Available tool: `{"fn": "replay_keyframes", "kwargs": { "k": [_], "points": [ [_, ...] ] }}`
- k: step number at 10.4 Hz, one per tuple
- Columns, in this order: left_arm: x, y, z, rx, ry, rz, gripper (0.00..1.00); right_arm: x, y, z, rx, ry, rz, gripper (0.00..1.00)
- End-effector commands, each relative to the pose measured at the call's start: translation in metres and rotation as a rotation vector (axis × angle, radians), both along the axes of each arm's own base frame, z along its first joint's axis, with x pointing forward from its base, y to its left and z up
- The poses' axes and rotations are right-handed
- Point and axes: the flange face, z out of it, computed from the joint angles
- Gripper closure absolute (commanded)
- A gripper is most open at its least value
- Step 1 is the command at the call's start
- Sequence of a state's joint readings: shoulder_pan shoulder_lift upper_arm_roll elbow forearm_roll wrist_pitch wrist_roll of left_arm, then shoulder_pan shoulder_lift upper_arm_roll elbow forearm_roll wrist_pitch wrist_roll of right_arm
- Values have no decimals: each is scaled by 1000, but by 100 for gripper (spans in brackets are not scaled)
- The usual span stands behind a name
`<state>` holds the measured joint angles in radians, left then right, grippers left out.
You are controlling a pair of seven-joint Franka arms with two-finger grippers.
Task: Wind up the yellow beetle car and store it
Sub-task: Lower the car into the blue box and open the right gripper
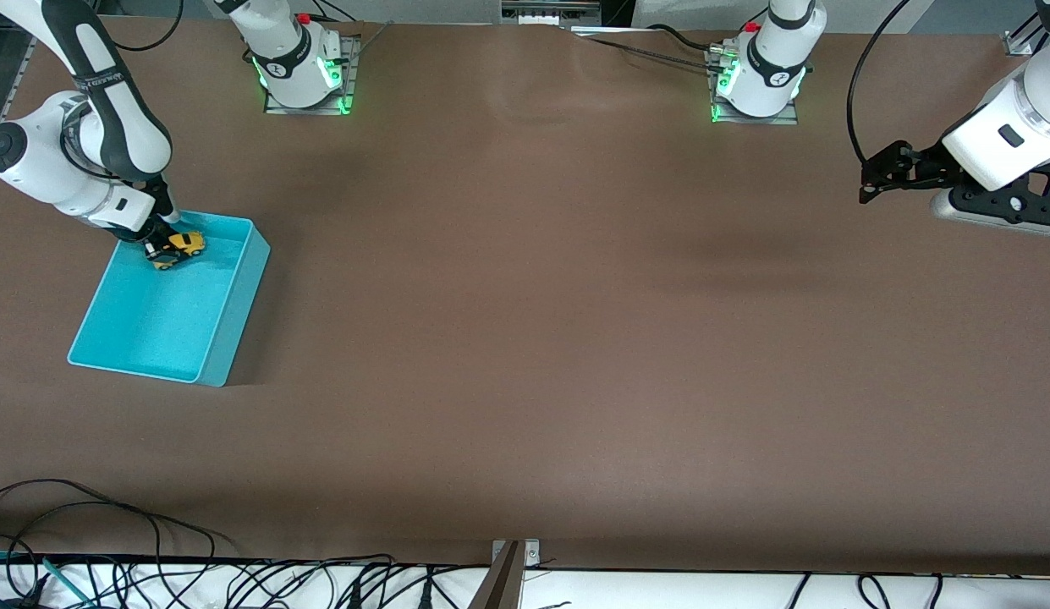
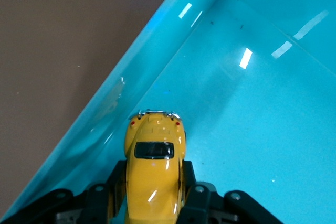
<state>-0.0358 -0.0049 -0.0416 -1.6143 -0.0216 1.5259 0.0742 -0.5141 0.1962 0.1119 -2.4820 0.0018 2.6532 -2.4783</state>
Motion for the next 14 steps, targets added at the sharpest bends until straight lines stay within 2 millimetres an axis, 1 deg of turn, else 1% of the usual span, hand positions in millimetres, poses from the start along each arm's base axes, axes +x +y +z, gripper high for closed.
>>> {"fn": "replay_keyframes", "kwargs": {
  "k": [1, 2, 3, 5, 6, 7, 8, 9, 11, 14],
  "points": [
    [3, -1, 6, -24, 4, 10, 0, -9, -3, -1, 3, -9, -1, 72],
    [3, -1, 6, -24, 4, 10, 0, -8, -3, -1, 3, -9, 1, 47],
    [3, -1, 6, -24, 4, 10, 0, -9, -3, -1, 3, -8, 1, 0],
    [3, -1, 6, -24, 4, 9, 0, -7, -1, 2, 1, -12, 5, 0],
    [3, -1, 6, -24, 4, 9, 0, -6, -1, 7, -1, -15, 6, 0],
    [3, -1, 6, -24, 4, 9, 0, -3, 0, 16, -2, -13, 3, 0],
    [3, -1, 6, -24, 4, 9, 0, 4, 9, 32, -4, -24, 12, 0],
    [3, -1, 6, -24, 4, 10, 0, 15, 20, 50, -8, -47, 19, 0],
    [3, -1, 6, -24, 4, 7, 0, 31, 30, 69, 9, -19, -21, 0],
    [3, -1, 6, -25, 4, 6, 0, 70, 61, 112, 46, -10, -79, 0]
  ]
}}
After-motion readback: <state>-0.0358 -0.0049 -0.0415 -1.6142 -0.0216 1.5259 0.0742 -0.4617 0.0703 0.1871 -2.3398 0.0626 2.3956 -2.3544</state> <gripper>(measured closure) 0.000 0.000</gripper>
